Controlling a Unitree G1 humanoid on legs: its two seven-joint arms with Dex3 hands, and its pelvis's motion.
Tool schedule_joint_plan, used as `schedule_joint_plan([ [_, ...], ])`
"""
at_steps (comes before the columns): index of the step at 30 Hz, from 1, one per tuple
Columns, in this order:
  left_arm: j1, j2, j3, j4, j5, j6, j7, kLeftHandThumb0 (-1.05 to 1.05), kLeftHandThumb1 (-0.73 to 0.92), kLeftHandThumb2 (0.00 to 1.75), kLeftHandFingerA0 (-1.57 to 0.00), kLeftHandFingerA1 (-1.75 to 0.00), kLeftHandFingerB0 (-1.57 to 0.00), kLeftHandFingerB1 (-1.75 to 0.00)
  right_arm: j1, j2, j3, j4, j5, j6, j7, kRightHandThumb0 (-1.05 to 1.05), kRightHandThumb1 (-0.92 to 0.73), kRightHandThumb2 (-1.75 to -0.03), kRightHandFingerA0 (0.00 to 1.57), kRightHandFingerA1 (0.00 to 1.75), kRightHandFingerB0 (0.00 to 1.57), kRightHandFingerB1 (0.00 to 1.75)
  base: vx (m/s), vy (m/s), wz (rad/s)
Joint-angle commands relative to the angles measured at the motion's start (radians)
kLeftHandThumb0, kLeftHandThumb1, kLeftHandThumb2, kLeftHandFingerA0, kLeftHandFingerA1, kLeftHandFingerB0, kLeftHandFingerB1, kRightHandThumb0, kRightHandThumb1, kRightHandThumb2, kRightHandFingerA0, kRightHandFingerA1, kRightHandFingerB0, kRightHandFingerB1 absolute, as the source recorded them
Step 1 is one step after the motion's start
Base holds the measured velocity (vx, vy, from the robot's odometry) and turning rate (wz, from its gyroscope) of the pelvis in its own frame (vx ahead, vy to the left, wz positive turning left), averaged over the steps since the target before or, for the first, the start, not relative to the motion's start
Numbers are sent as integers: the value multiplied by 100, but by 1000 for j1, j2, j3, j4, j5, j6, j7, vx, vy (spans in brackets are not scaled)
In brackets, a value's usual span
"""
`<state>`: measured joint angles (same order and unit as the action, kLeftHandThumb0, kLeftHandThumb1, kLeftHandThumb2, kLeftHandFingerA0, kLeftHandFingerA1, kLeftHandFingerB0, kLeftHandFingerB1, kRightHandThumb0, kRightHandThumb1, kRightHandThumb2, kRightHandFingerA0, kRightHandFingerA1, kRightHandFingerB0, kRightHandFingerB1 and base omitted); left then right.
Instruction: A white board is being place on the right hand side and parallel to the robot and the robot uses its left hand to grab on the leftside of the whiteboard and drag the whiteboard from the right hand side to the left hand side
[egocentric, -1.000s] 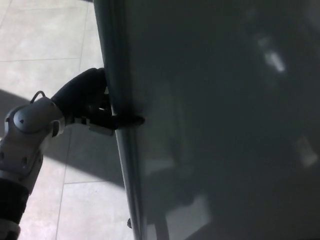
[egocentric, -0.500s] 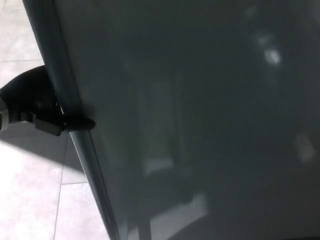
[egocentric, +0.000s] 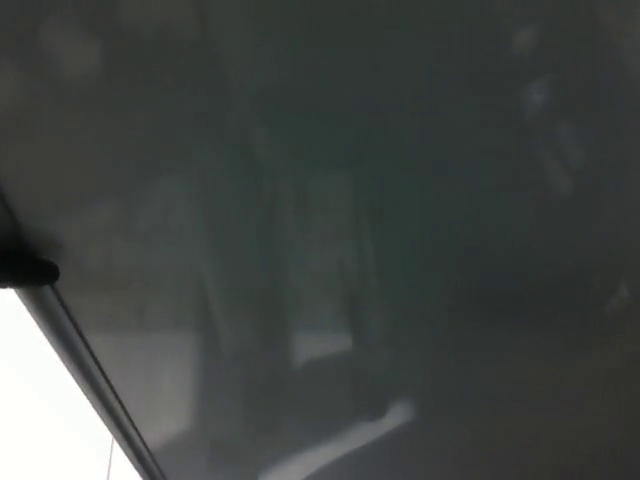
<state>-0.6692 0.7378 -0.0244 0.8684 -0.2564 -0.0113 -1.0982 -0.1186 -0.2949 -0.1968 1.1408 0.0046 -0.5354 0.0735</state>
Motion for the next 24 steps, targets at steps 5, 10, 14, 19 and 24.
schedule_joint_plan([
  [5,-4,159,9,163,64,-94,-155,-7,78,63,-80,-109,-88,-84,-2,-31,9,15,-14,-13,-18,-80,-75,-63,88,90,54,54,0,0,0],
  [10,-5,210,12,225,80,-100,-151,-7,76,63,-70,-122,-89,-83,-1,-30,12,15,-15,-12,-19,-80,-75,-63,88,90,54,52,0,0,1],
  [14,2,230,18,261,92,-126,-139,-2,80,63,-68,-123,-85,-84,0,-28,15,14,-15,-12,-20,-79,-76,-64,86,88,54,52,0,0,0],
  [19,-6,247,38,307,94,-112,-146,-6,77,63,-72,-119,-83,-84,-2,-30,20,15,-21,-18,-28,-80,-75,-63,88,92,55,56,0,0,0],
  [24,-5,271,45,322,116,-134,-154,-5,78,63,-74,-106,-82,-86,-5,-28,17,18,-15,-19,-20,-80,-75,-63,89,92,56,56,0,0,0],
])
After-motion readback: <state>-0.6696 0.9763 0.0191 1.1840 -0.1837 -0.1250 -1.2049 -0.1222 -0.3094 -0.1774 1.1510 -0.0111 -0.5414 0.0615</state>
